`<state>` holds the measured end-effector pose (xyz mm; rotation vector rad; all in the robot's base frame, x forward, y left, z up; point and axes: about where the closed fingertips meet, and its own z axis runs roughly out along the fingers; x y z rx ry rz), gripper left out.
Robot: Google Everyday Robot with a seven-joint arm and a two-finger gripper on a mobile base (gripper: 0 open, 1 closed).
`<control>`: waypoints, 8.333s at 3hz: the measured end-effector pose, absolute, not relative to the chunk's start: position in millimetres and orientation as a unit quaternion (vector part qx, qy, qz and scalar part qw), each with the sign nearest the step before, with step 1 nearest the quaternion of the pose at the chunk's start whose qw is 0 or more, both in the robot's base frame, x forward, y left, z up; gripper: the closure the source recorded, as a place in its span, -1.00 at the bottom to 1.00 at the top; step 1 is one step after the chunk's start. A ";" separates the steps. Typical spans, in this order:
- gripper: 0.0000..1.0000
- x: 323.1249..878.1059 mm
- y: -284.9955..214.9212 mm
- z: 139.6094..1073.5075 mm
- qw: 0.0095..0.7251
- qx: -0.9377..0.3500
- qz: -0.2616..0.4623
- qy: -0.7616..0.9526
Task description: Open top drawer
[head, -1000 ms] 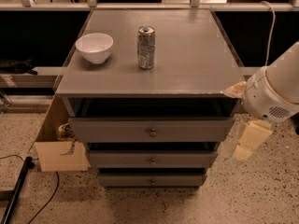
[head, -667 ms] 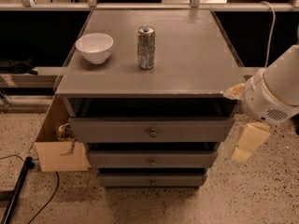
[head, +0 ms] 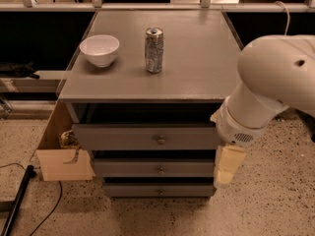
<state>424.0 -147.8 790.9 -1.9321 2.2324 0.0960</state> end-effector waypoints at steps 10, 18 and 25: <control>-1.00 498.1 -120.1 691.7 0.081 -0.650 -0.034 0.755; 0.24 555.6 -125.5 635.4 0.038 -0.653 -0.064 0.754; -0.40 516.3 -132.2 652.2 0.013 -0.674 -0.046 0.738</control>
Offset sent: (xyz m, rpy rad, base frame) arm 0.0538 0.0135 -0.0555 -0.0878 -0.0115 -0.0136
